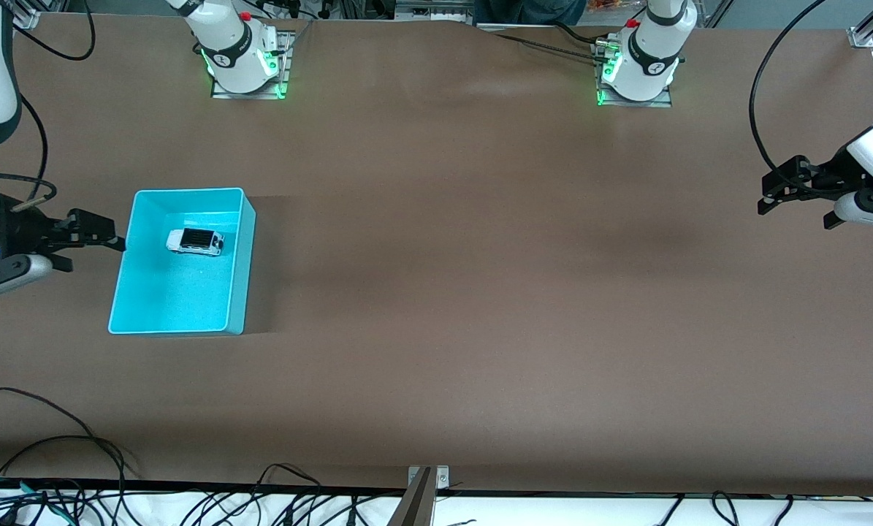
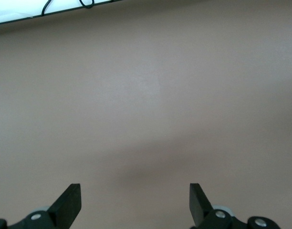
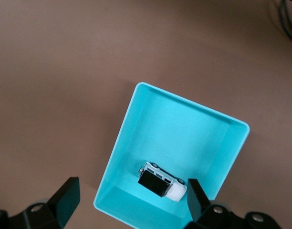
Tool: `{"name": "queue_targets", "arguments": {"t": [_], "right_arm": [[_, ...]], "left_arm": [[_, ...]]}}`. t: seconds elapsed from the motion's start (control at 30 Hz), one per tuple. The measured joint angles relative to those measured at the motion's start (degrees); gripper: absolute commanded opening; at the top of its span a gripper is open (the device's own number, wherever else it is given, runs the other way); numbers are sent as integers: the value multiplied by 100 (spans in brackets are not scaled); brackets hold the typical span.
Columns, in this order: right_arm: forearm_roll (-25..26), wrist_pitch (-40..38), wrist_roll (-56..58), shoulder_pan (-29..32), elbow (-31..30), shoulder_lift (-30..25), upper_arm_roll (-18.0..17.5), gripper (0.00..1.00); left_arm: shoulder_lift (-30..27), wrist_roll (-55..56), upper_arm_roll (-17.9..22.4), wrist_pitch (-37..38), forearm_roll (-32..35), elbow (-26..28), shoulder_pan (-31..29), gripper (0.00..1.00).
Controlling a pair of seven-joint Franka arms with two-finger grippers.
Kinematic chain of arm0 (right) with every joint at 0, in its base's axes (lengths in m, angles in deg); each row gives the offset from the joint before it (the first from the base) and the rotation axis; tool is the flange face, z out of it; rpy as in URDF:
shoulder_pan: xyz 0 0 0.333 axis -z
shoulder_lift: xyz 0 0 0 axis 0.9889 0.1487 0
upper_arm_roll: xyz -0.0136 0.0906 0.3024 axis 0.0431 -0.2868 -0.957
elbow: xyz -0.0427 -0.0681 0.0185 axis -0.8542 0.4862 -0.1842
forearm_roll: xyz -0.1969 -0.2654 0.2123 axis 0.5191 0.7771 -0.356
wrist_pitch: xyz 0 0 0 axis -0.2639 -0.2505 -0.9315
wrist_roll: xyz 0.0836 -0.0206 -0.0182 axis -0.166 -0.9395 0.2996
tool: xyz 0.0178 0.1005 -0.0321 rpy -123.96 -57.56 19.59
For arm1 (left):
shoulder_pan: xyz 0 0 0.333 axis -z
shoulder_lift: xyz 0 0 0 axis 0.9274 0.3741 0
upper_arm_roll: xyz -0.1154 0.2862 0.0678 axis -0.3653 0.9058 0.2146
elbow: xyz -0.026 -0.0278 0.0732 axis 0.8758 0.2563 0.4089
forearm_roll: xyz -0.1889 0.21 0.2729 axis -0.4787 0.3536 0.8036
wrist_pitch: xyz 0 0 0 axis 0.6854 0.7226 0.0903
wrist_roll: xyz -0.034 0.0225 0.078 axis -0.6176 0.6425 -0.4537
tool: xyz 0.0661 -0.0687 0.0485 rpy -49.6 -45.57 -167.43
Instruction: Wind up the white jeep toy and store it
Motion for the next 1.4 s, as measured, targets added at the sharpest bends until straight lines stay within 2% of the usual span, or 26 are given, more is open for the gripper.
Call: {"name": "queue_targets", "arguments": {"t": [0.23,0.5,0.67,1.0,1.27,1.4], "right_arm": [[274,-522,-978,-48,329,0,0,100],[463,-860,-1277,-82,486,-174,0,100],[473,-841,-1292,-86,161,-523,0,100],[477,-126,-1297,-90,-1112,-1408,-1,100],[477,-33,-1301,-104,-1280,-1604,26,100],[477,-4,-1301,-406,-1280,-1618,346,100]], "left_arm": [[0,0,0,0,0,0,0,100],[0,0,0,0,0,0,0,100],[0,0,0,0,0,0,0,100],[0,0,0,-1,0,0,0,100],[0,0,0,-1,0,0,-1,100],[0,0,0,-1,0,0,0,100]]}}
